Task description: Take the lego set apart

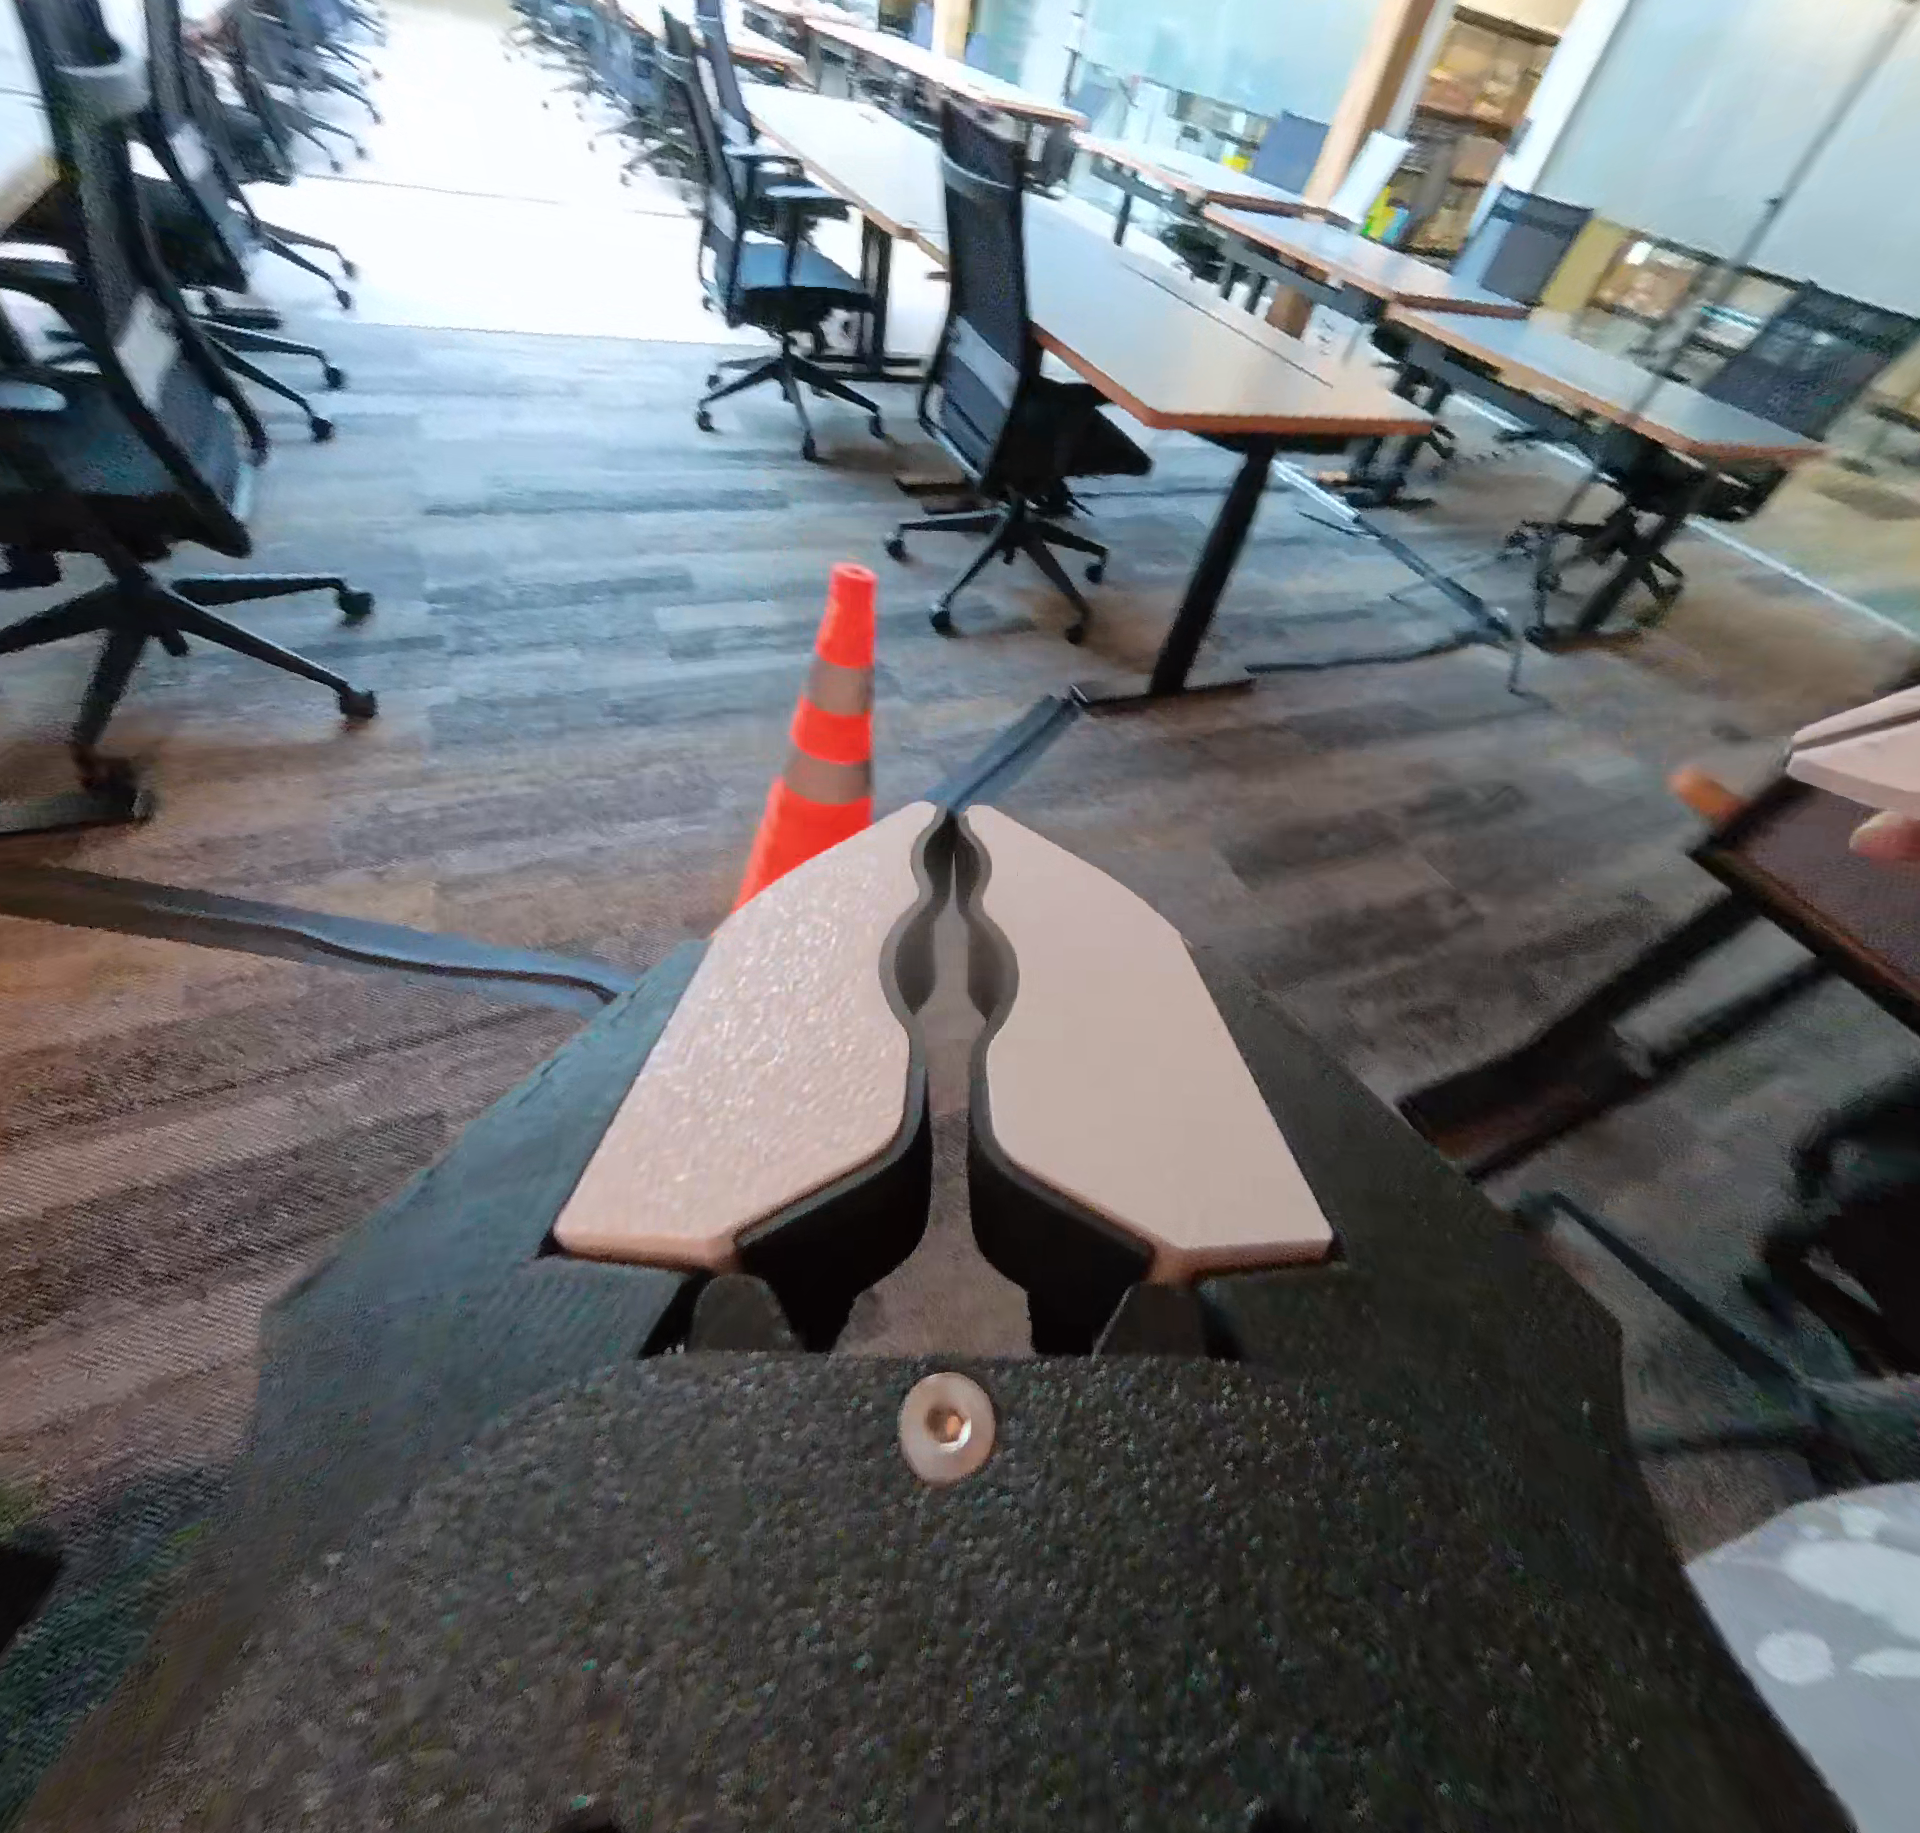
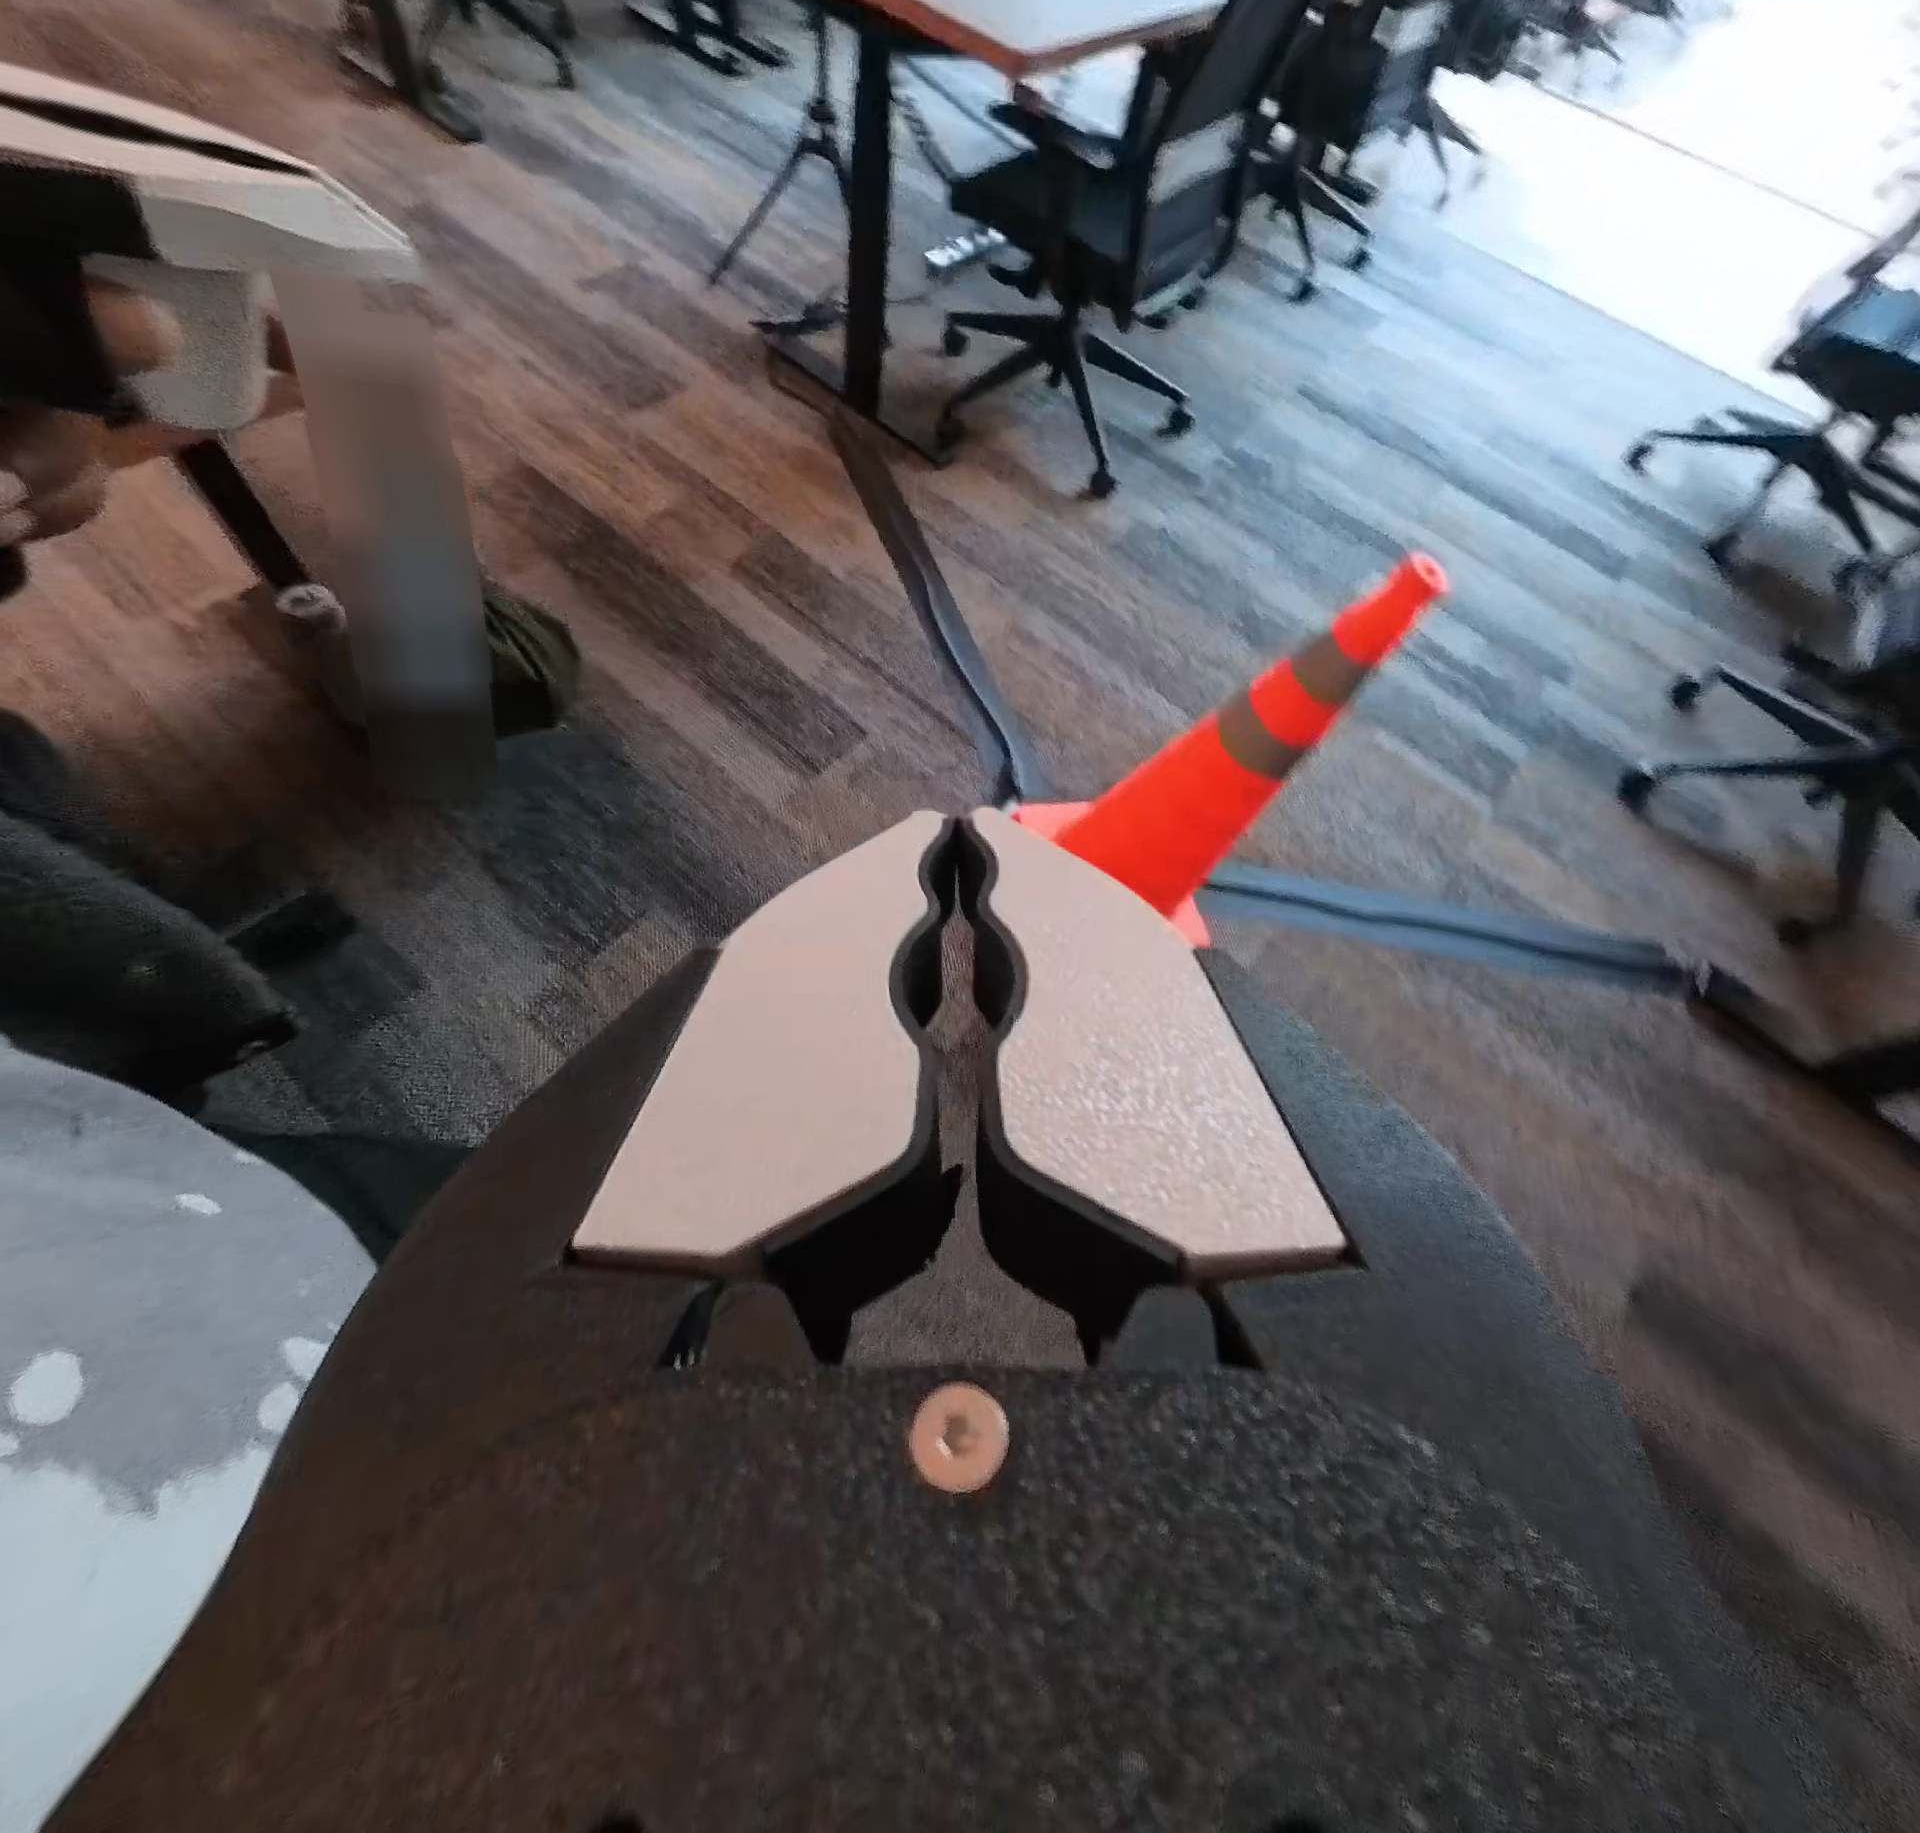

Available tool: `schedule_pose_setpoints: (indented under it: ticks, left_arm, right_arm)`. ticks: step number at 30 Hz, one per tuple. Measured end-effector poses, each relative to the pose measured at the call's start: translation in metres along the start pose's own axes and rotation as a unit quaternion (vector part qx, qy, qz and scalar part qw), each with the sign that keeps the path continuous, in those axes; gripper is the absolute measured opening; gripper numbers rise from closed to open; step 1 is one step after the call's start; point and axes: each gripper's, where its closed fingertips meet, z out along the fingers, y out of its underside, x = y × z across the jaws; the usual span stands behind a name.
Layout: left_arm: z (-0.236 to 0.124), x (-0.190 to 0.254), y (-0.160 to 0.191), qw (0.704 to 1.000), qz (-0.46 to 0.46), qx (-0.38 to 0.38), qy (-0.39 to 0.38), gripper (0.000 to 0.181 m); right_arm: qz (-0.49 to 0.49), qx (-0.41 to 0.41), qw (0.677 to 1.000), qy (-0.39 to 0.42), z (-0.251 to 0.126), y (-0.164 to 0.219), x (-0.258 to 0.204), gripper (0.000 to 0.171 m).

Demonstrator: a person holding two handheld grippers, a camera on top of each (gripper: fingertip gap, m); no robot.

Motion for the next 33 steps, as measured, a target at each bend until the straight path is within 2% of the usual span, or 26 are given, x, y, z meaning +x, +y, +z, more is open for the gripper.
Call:
schedule_pose_setpoints:
  ticks: [4, 9, 13, 18, 21, 25, 29, 33]
  left_arm:
    - [0.060, -0.079, -0.051, 0.998, -0.014, 0.007, -0.060, 0.000]
    - [0.118, -0.193, -0.059, 0.987, -0.040, -0.013, -0.157, 0.000]
    - [0.165, -0.293, -0.070, 0.969, -0.069, -0.015, -0.238, 0.000]
    - [0.197, -0.419, -0.122, 0.934, -0.089, -0.006, -0.345, 0.000]
    - [0.198, -0.495, -0.128, 0.905, -0.118, -0.032, -0.406, 0.000]
    - [0.199, -0.614, -0.106, 0.864, -0.183, -0.036, -0.467, 0.003]
    - [0.202, -0.754, -0.085, 0.835, -0.212, -0.024, -0.507, 0.002]
    - [0.182, -0.898, -0.101, 0.807, -0.231, -0.012, -0.544, 0.000]
  right_arm:
    - [-0.061, 0.004, 0.996, -0.063, 0.115, -0.071, 0.051, 0.000]
    - [-0.079, 0.011, 0.986, -0.143, 0.269, -0.129, 0.094, 0.000]
    - [-0.096, 0.019, 0.973, -0.208, 0.402, -0.174, 0.110, 0.000]
    - [-0.123, 0.024, 0.946, -0.299, 0.558, -0.262, 0.109, 0.000]
    - [-0.160, 0.024, 0.925, -0.342, 0.646, -0.320, 0.087, 0.000]
    - [-0.198, 0.020, 0.895, -0.399, 0.763, -0.375, 0.033, 0.001]
    - [-0.243, 0.028, 0.876, -0.416, 0.890, -0.418, -0.034, 0.001]
    - [-0.268, 0.028, 0.861, -0.431, 0.998, -0.493, -0.106, 0.001]
